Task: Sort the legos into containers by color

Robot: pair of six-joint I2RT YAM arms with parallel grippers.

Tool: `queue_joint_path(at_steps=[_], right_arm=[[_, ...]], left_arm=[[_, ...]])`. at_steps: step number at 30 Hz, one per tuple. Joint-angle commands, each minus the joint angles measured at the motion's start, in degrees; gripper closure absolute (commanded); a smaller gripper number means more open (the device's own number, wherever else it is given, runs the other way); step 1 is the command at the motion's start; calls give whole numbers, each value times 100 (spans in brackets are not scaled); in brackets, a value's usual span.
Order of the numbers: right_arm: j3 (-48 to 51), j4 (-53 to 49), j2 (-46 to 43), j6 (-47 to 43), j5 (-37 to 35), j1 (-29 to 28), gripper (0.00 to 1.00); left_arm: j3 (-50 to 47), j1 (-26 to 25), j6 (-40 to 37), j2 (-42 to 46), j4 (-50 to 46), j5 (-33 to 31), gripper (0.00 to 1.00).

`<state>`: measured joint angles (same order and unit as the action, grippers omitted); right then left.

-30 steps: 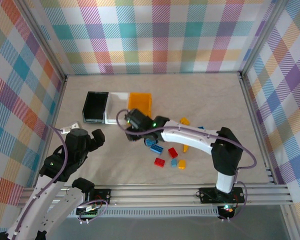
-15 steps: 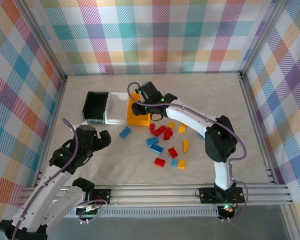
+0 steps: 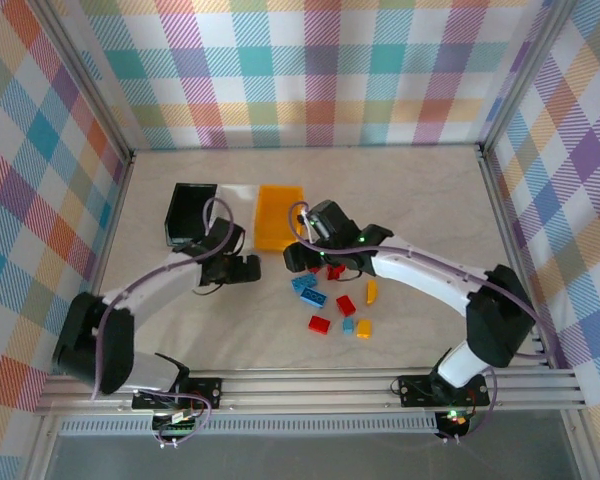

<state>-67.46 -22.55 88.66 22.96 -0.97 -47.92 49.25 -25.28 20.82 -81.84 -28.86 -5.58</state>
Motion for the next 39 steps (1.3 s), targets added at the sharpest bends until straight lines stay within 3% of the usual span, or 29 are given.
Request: queue_joint_path(at_steps=[1,7,18,23,31,39], right_arm=[[250,155,-211,117,47,2,27],[424,102,-463,86,-34,17,26],[675,93,-837,25,-121,98,25],[817,222,-929,94,-147,155,25],[830,266,-939,136,-184,187,25],[891,168,-812,95,-153,187,24]], left_arm=[[425,-54,-627,-440,206,-96,0],[734,-52,-1153,-1101,418,51,6],[1108,-47,-1270,-1952,531,-32,18],[1220,-45,-1143,-2269,399,23,32],[982,-59,-867,-2006,234,146,59],[782,-166,-549,-1435,-76,255,66]])
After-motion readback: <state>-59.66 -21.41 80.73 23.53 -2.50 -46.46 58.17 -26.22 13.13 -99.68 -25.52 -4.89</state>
